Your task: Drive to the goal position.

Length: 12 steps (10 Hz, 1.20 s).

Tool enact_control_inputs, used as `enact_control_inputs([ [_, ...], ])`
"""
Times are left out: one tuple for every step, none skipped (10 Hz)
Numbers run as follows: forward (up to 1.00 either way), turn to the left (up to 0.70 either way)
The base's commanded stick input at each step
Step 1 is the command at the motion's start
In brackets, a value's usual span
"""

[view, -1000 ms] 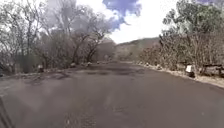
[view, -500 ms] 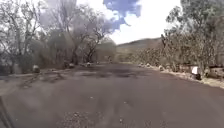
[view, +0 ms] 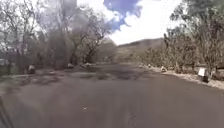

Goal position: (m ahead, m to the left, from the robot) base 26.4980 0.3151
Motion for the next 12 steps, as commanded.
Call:
enact_control_inputs([
  [0.70, 0.00],
  [0.70, 0.00],
  [0.70, 0.00],
  [0.70, 0.00],
  [0.70, 0.00],
  [0.70, 0.00],
  [0.70, 0.00],
  [0.70, 0.00],
  [0.70, 0.00],
  [0.70, 0.00],
  [0.70, 0.00],
  [0.70, 0.00],
])
